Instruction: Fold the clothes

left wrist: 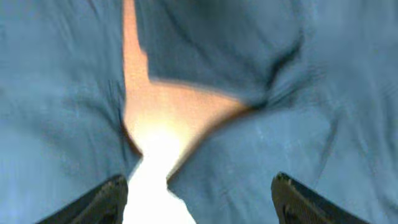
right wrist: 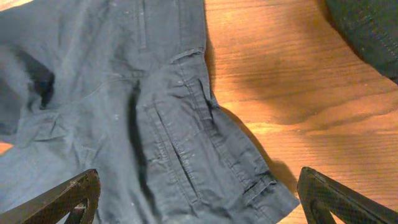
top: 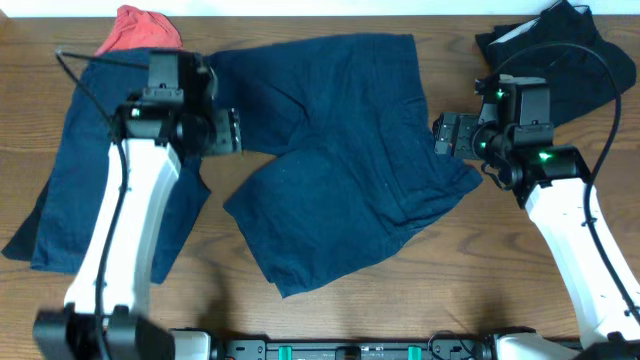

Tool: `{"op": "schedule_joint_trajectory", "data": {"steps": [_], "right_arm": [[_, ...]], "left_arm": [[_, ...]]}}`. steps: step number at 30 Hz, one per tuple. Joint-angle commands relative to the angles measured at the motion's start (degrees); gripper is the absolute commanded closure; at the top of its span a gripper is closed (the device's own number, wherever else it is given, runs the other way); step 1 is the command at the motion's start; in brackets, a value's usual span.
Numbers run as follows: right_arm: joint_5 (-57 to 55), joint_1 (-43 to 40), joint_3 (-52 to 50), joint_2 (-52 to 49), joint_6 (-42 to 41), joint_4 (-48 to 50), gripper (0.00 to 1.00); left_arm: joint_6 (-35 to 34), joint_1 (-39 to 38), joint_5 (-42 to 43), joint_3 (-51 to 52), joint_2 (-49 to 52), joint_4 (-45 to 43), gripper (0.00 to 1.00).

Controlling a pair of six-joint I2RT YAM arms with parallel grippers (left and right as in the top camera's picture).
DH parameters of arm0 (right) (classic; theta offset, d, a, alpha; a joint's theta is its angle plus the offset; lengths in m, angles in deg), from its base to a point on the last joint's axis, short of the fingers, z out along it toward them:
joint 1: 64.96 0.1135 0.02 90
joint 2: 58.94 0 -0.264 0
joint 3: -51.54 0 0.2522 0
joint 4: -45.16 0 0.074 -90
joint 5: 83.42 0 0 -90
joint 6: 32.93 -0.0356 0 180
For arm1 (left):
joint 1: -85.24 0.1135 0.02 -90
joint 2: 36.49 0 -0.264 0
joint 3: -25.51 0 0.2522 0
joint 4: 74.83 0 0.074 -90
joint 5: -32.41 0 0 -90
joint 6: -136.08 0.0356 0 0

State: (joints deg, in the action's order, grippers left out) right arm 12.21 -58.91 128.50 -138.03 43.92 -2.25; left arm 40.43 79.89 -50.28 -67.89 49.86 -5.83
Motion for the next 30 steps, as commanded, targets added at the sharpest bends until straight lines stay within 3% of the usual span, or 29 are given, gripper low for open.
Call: {"op": "schedule_joint_trajectory", "data": {"steps": [1, 6, 10, 14, 20, 30], "right_arm": [[1.05, -1.55, 0.15, 4.26, 0.52, -1.29, 0.01], [1.05, -5.7, 0.15, 7.65, -0.11, -5.68, 0.01], [1.07, -8.15, 0.11, 7.41, -0.11, -7.8, 0.01], [1.07, -8.31, 0.11, 6.67, -0.09, -7.96, 0.01], [1.09, -8.22, 0.11, 5.57, -0.09, -7.98, 0.01], [1.77, -8.22, 0.09, 4.07, -0.09, -8.0, 0.01]], "left_arm": [[-2.27, -5.25, -0.04, -0.42, -2.38, 4.52, 0.24], [-7.61, -14.58, -0.04, 1.6, -2.97, 12.55, 0.24], [-9.92, -21.29, 0.09, 7.1, -2.93, 13.68, 0.24], [-9.92, -26.95, 1.38, 14.51, -2.86, 10.36, 0.24], [-9.86, -32.54, 9.66, 26.43, -2.86, -0.44, 0.24], [-9.51, -33.64, 10.27, 35.54, -2.71, -7.1, 0.24]]}}
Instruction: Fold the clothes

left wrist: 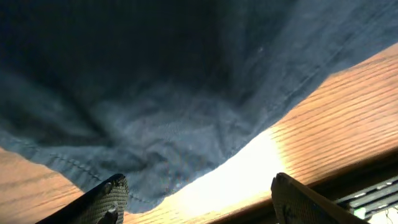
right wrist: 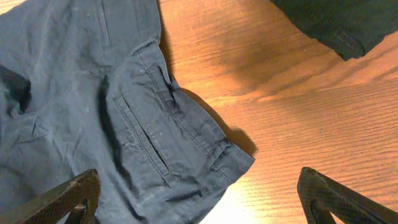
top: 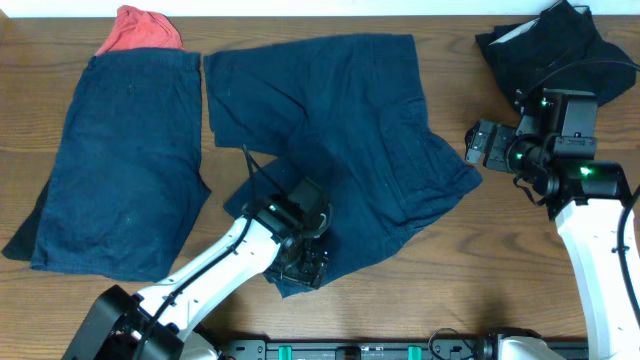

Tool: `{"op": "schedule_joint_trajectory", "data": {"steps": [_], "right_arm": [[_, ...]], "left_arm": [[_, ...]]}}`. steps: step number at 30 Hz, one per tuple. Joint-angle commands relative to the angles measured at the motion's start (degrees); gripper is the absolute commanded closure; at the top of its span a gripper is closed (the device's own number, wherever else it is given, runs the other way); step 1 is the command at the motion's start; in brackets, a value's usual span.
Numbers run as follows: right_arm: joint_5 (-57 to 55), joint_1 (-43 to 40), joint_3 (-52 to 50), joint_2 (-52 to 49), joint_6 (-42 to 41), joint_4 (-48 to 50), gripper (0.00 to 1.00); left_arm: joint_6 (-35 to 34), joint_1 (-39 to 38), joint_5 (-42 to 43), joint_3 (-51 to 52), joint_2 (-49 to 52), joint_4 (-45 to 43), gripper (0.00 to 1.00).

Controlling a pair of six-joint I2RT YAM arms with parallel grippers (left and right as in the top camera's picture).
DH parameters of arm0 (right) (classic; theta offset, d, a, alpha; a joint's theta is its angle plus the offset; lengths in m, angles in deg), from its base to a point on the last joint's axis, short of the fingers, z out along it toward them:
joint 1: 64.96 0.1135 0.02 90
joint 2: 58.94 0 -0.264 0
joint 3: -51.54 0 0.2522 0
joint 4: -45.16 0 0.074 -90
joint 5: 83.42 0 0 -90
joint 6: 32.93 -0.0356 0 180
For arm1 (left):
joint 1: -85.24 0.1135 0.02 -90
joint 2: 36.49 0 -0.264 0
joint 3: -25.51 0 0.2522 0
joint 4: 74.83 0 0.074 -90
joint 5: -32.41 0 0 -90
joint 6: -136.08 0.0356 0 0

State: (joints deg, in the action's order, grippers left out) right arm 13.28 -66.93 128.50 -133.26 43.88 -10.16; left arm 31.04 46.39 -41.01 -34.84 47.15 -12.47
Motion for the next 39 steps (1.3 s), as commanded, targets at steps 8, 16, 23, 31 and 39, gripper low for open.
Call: {"op": "schedule_joint_trajectory", "data": {"steps": [8, 16, 23, 31, 39], "right_arm": [[1.64, -0.2, 0.09, -1.49, -0.04, -0.09, 0.01], [1.77, -0.2, 0.07, -1.7, -0.04, -0.61, 0.01], [1.77, -0.2, 0.0, -1.73, -0.04, -0.76, 0.01], [1.77, -0.2, -0.02, -1.77, -0.09, -1.62, 0.01], [1.77, -0.2, -0.02, -1.77, -0.09, -1.86, 0.02]], "left_arm": [[-2.86, -0.13, 1.03, 5.25, 1.29, -2.32, 0.3], [-5.9, -0.13, 3.23, 5.4, 4.37, -3.15, 0.48], [-6.97, -0.13, 4.2, 7.04, 9.33, -5.9, 0.66], [-9.29, -0.07, 4.22, 6.34, 10.29, -6.32, 0.94], [-6.01, -0.07, 4.48, 4.72, 10.21, -3.91, 0.86]]}}
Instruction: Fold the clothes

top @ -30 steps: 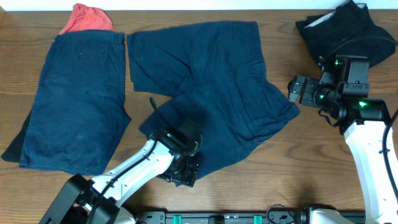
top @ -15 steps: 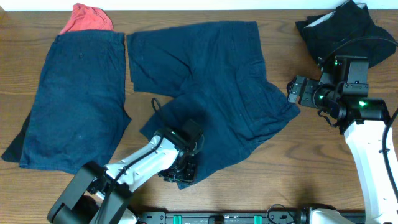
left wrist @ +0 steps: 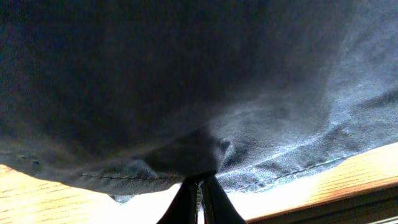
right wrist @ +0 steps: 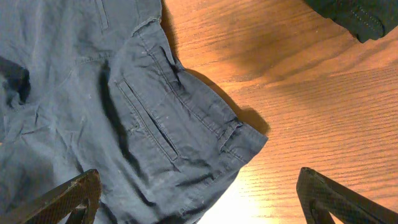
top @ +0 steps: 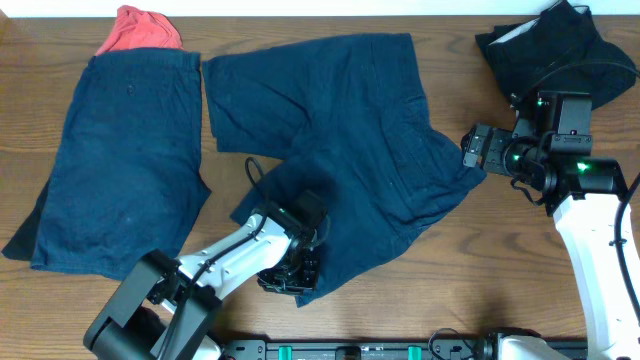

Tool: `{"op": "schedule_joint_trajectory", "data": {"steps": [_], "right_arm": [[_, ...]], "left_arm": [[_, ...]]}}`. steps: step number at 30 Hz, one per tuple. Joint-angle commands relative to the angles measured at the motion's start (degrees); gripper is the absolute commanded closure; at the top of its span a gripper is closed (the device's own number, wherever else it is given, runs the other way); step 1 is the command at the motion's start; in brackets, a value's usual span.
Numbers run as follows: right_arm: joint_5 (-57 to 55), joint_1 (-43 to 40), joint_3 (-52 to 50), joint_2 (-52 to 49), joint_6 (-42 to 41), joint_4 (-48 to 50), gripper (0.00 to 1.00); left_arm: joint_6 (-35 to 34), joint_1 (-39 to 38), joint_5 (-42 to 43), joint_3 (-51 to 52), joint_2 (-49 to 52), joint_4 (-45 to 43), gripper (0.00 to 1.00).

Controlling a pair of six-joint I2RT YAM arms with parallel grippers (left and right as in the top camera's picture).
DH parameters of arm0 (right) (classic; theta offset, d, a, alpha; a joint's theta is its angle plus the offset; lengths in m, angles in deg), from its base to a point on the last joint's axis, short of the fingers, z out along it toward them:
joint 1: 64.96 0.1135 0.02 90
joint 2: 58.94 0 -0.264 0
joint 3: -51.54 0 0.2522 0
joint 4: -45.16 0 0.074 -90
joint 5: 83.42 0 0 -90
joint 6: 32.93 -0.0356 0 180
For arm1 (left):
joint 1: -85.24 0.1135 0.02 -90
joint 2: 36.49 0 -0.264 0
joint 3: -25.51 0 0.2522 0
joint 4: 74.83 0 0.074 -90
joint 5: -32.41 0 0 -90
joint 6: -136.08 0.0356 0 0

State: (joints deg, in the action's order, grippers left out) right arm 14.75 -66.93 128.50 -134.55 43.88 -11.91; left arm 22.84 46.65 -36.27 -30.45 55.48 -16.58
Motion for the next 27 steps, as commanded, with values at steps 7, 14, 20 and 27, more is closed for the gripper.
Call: {"op": "schedule_joint_trajectory", "data": {"steps": [7, 14, 20, 27], "right_arm": [[0.33, -0.2, -0.02, -0.48, -0.09, 0.04, 0.02], [0.94, -0.2, -0.02, -0.48, -0.07, 0.02, 0.01], [1.11, -0.2, -0.02, -0.48, -0.04, 0.02, 0.01], [1.11, -0.2, -0.02, -0.48, -0.07, 0.24, 0.01]], "left_arm": [[8.02, -0.35, 3.8, -0.46, 1.86, 0.44, 0.48], [9.92, -1.14, 8.87, -0.52, 1.88, 0.87, 0.34], [4.52, -4.37, 0.83, -0.28, 2.03, 0.17, 0.34], [-4.48, -7.54, -9.22, -0.31, 2.01, -1.99, 0.64]]}}
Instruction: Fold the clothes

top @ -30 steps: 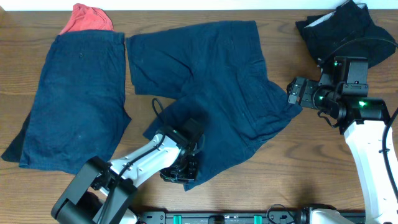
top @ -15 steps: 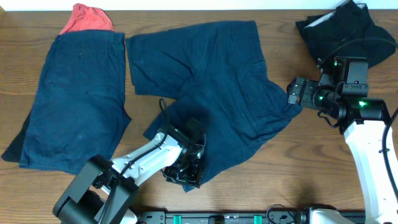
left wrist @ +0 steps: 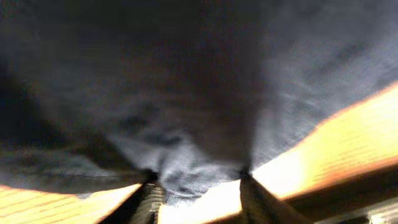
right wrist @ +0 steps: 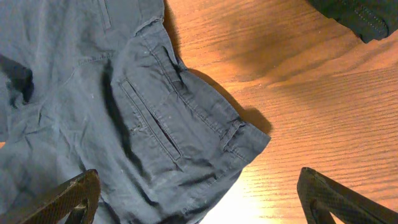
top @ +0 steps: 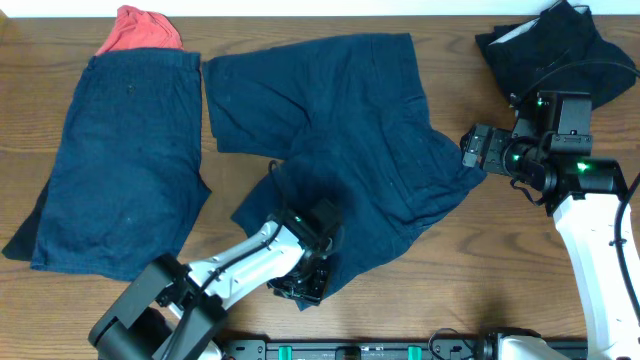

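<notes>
A pair of dark blue shorts (top: 340, 130) lies spread and rumpled across the middle of the table. My left gripper (top: 308, 283) is at the hem of its near leg. In the left wrist view, which is blurred, the left gripper (left wrist: 199, 177) has its jaws part way apart with a bunch of the hem (left wrist: 199, 155) between them. My right gripper (top: 470, 147) hovers open at the shorts' right edge. The right wrist view shows it (right wrist: 198, 173) above the pocket and waistband corner (right wrist: 242, 140), holding nothing.
Another pair of blue shorts (top: 120, 160) lies flat at the left, with a red garment (top: 140, 28) behind it. A black garment (top: 560, 45) is heaped at the back right corner. Bare wood (top: 500, 270) shows at the front right.
My left gripper's jaws were together at the hem and now stand apart around bunched fabric. The gripper has also shifted a little to the right. The right arm has not moved.
My left gripper was open at the gap between the two pairs of shorts, up left. Then it was open over the near leg's hem, then shut there, and now part open. My right gripper drew back slightly from the waistband and stayed open.
</notes>
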Tool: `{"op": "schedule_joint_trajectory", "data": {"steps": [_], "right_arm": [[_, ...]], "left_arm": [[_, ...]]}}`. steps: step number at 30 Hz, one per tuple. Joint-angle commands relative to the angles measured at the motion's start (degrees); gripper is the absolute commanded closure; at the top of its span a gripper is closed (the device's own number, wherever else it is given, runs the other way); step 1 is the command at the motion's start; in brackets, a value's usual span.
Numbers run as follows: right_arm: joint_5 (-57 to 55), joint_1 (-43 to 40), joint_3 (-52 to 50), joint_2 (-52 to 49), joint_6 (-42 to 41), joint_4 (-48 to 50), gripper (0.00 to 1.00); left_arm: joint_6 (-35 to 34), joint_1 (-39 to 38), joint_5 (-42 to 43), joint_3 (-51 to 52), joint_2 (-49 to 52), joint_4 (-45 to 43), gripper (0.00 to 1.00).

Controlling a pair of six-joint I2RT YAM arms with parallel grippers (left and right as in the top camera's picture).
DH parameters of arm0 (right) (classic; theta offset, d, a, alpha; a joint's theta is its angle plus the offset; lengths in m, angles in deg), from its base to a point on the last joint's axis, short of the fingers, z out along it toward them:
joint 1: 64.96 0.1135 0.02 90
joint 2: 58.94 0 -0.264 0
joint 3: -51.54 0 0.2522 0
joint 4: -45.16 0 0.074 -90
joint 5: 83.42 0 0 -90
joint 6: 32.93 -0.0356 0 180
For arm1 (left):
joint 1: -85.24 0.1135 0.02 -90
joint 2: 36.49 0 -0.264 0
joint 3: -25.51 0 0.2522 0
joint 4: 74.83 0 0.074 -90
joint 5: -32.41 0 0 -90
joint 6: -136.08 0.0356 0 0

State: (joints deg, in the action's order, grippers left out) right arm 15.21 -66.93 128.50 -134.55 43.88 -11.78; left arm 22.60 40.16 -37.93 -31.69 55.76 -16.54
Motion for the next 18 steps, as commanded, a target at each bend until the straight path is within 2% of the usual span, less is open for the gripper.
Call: {"op": "schedule_joint_trajectory", "data": {"steps": [1, 8, 9, 12, 18], "right_arm": [[0.66, -0.2, -0.02, -0.48, -0.07, 0.13, 0.01], [0.66, -0.2, -0.02, -0.48, -0.04, 0.26, 0.01], [0.68, -0.2, -0.02, -0.48, -0.04, 0.26, 0.01], [0.68, -0.2, -0.02, -0.48, -0.07, 0.13, 0.01], [0.68, -0.2, -0.02, -0.48, -0.04, 0.11, 0.01]], "left_arm": [[-4.9, -1.14, -8.57, 0.94, 1.73, -2.03, 0.65], [-4.9, -1.14, -9.92, 0.94, 1.73, -2.58, 0.68], [-4.92, -1.14, -10.05, 0.94, 1.75, -2.75, 0.71], [-4.94, -1.14, -11.21, 0.94, 1.75, -2.93, 0.93], [-5.11, -1.05, -11.63, 0.85, 1.7, -3.02, 0.94]]}}
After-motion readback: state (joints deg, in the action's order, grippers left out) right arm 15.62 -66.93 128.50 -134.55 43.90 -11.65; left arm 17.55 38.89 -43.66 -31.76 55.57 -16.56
